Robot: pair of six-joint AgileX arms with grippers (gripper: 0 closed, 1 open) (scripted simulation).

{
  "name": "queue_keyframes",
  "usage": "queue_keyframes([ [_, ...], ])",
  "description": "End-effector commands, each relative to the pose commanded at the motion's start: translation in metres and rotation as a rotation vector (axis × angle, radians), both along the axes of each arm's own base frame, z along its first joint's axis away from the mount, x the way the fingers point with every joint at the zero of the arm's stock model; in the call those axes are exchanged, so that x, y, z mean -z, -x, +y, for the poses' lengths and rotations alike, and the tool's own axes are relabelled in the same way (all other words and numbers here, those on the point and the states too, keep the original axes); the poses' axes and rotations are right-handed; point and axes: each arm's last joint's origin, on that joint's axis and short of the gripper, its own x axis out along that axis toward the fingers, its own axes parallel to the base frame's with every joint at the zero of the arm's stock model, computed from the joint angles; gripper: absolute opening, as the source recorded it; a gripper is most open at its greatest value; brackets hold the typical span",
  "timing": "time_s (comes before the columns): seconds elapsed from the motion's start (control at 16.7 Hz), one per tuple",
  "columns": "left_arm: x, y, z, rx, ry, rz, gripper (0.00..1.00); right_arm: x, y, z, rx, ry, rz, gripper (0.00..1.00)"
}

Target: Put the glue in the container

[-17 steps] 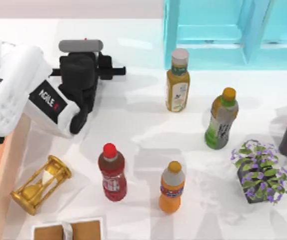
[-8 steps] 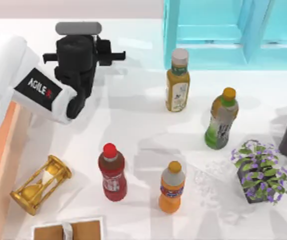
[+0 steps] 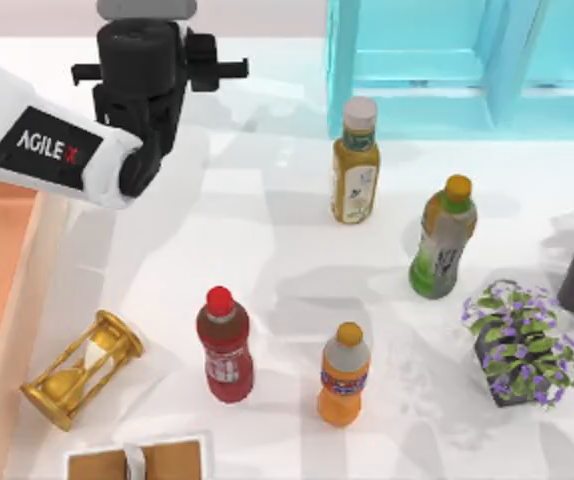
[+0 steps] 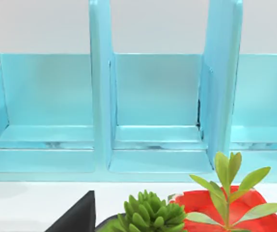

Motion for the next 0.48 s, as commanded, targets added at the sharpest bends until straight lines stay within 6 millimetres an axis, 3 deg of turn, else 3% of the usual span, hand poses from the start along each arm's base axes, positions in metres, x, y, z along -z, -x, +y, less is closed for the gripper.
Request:
queue_keyframes([
  [0.24, -0.001, -0.002, 0.002, 0.001, -0.009, 0.002, 0.0, 0.0, 0.0, 0.0, 0.0, 0.0, 0.0, 1.0],
  [0.48, -0.016, -0.009, 0.042, 0.017, -0.126, 0.075, 0.0, 0.0, 0.0, 0.0, 0.0, 0.0, 0.0, 1.0],
])
